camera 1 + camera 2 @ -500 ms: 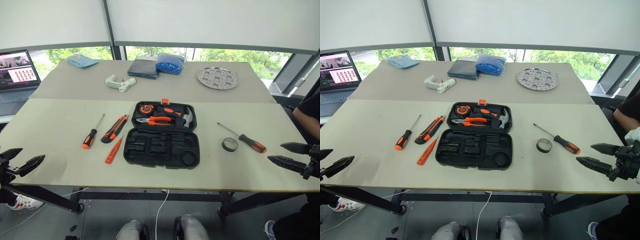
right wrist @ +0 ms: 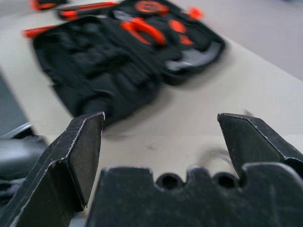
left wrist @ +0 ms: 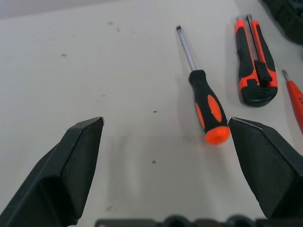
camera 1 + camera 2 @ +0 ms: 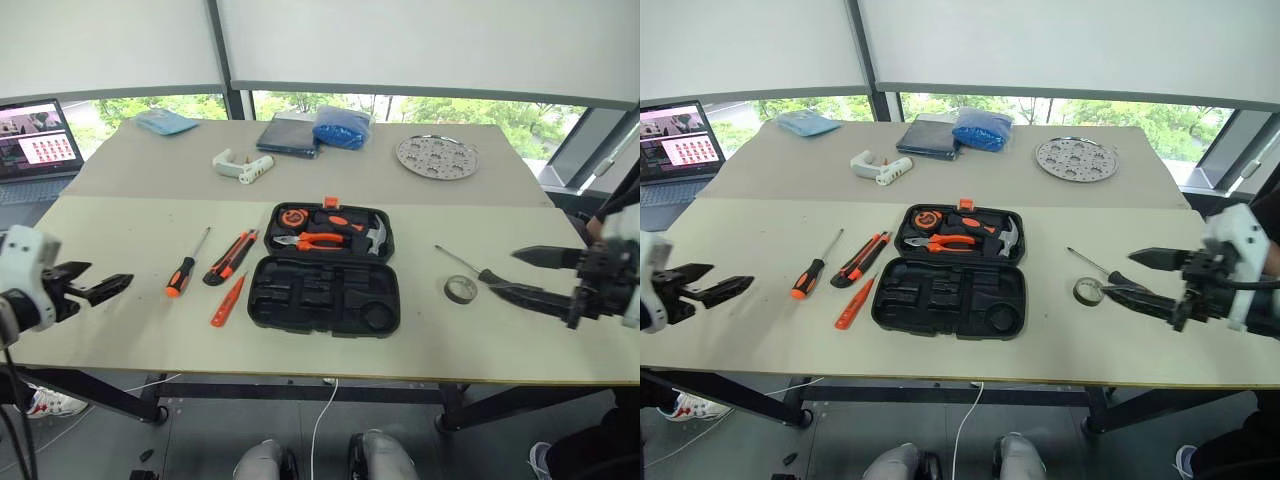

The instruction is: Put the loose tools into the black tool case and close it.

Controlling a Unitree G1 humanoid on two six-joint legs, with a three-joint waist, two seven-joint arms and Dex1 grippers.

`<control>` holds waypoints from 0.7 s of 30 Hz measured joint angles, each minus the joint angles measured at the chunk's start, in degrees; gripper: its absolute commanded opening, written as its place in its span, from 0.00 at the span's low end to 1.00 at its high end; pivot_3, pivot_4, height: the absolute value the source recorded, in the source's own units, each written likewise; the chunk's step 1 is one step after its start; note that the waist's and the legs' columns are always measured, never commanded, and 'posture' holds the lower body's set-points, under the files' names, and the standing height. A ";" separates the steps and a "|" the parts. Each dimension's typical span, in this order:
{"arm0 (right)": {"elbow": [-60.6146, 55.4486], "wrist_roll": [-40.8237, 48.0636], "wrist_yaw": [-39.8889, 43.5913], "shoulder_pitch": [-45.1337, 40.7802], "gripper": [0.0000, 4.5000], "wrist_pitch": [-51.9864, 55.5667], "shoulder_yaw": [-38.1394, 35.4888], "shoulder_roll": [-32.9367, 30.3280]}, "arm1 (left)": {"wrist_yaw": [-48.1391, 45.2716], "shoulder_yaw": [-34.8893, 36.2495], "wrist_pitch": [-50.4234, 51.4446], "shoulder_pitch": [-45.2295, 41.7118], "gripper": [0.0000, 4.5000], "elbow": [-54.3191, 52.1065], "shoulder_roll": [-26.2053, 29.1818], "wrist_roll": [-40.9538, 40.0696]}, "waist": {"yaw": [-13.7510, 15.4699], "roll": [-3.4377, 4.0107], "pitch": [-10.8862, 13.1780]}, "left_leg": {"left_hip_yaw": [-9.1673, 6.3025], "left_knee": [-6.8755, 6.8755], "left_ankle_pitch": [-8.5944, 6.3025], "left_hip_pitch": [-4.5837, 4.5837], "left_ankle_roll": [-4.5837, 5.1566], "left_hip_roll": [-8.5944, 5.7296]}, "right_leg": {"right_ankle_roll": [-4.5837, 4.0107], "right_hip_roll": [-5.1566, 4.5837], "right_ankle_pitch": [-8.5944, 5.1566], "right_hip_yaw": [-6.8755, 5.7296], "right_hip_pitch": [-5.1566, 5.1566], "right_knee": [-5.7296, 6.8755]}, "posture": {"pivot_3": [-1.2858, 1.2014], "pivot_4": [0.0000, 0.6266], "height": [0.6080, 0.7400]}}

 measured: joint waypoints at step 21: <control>-8.98 2.75 -1.56 -11.04 1.00 -1.37 14.50 6.48 | -0.68 -16.70 -6.31 -22.13 0.42 25.02 -9.18 11.66 | 0.73 -0.27 0.13 | -0.01 0.41 0.08 0.07 -0.03 -0.03 | 0.11 -0.05 0.02 -0.06 0.12 0.32 | 0.52 0.24 0.84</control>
